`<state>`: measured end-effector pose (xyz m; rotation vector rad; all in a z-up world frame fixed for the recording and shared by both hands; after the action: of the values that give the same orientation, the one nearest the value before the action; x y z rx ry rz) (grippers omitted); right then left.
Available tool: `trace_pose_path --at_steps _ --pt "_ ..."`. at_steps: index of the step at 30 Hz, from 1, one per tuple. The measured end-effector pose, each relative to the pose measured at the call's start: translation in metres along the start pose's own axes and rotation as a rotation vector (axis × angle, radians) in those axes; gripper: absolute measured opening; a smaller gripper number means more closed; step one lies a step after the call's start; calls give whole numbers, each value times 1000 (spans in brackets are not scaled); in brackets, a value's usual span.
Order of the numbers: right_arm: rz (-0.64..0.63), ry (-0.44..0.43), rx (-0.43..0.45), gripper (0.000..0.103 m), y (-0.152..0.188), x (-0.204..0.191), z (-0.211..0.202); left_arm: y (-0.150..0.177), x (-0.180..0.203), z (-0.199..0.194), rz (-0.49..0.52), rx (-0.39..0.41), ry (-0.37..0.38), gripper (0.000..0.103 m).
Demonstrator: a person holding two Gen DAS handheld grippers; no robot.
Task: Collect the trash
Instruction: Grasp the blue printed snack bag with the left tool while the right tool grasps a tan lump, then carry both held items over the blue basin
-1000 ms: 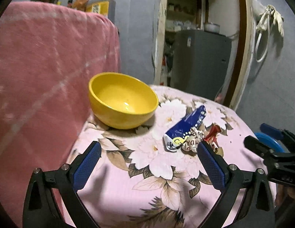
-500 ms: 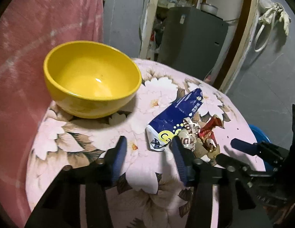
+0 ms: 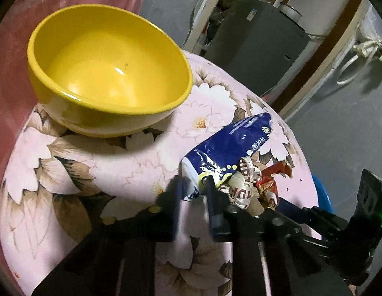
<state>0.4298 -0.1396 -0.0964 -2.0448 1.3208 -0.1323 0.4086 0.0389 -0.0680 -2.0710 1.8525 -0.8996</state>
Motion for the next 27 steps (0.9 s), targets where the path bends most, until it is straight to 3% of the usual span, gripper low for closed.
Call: trace_pose_path --at_steps 8,16,27 --pt "4 -22 10 45 4 -2 -5 7 -3 -18 -19 53 -27 9" --pt "6 -38 84 45 17 -10 -35 28 -2 -56 -35 157 -45 8" --pt "-34 -35 381 45 24 -26 -124 48 47 -115 38 383 -25 8"
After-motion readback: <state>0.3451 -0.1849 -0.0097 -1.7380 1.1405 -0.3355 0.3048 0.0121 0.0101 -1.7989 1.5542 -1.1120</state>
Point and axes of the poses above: each gripper's, at about its wrist camera, not at the fingertips, and z roughly the way its jaws point, x to its right, y to its underside, the point moved 3 cm from there along z, roughly the way its jaws point, and after that the axes turned 7 degrees about -y, right-handed, at the moved point
